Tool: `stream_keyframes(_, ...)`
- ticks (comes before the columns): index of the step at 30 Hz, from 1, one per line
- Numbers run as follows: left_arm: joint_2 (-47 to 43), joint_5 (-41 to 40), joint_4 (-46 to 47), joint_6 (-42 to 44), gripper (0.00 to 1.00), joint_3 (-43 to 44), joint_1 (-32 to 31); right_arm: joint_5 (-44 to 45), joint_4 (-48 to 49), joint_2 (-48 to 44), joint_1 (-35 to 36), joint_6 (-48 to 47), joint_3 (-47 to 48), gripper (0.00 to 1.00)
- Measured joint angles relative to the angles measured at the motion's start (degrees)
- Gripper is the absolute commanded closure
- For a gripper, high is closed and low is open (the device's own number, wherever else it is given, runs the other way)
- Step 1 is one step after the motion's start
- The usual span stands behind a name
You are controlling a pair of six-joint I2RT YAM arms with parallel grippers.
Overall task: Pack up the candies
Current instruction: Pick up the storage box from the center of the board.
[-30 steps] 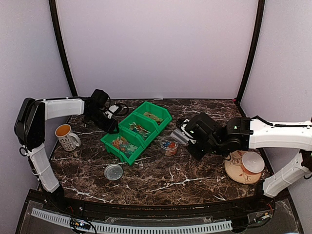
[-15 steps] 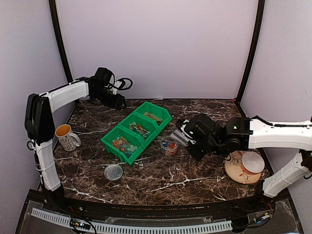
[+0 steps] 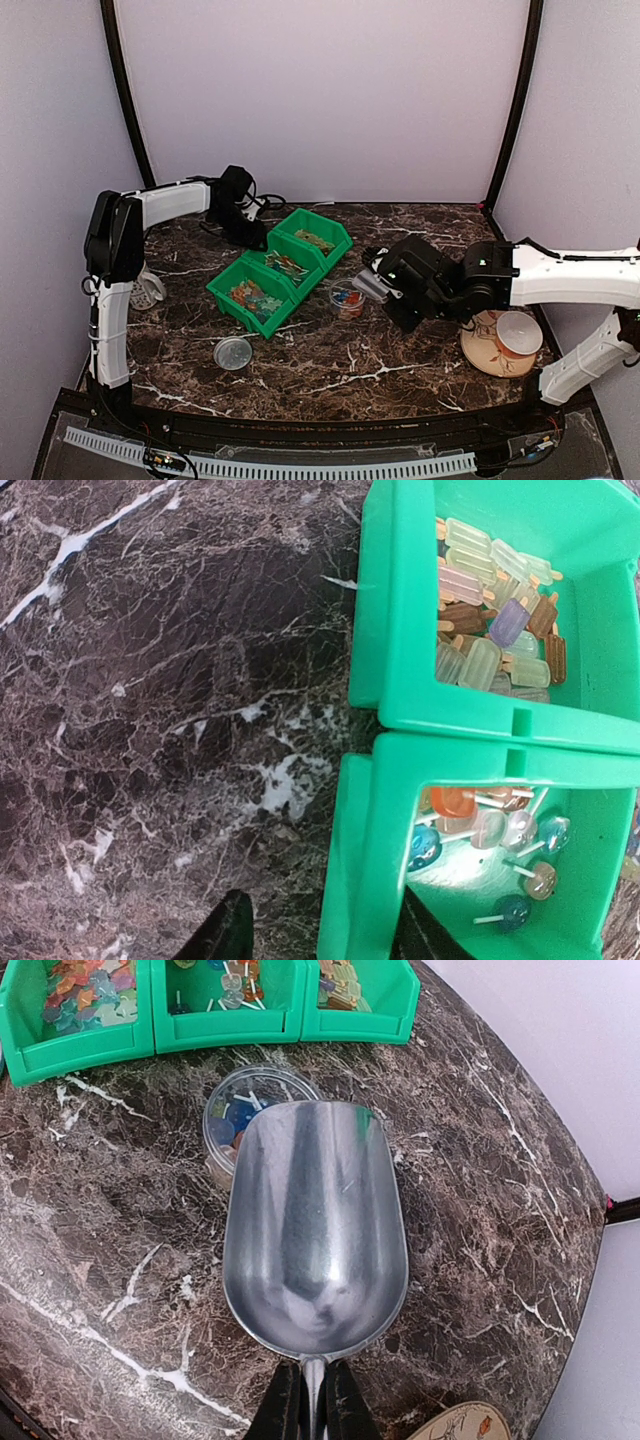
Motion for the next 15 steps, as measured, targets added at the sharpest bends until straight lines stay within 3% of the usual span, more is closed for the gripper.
stream_keyframes(5, 0.22, -0.28, -0.15, -0.09, 0.69, 0.07, -0.13, 0.00, 0.04, 0.48, 0.11, 0.02, 0.35, 1.00)
stream_keyframes(12, 1.29, 0.11, -0.28, -0.04, 0.78, 0.07, -0.42, 0.00, 0.00, 1.03, 0.24, 0.02, 0.70, 1.00)
stream_keyframes(15, 1.60, 0.39, -0.31, -0.02, 0.87, 0.07, -0.48, 0.00, 0.02, 1.05, 0.24, 0.02, 0.74, 1.00)
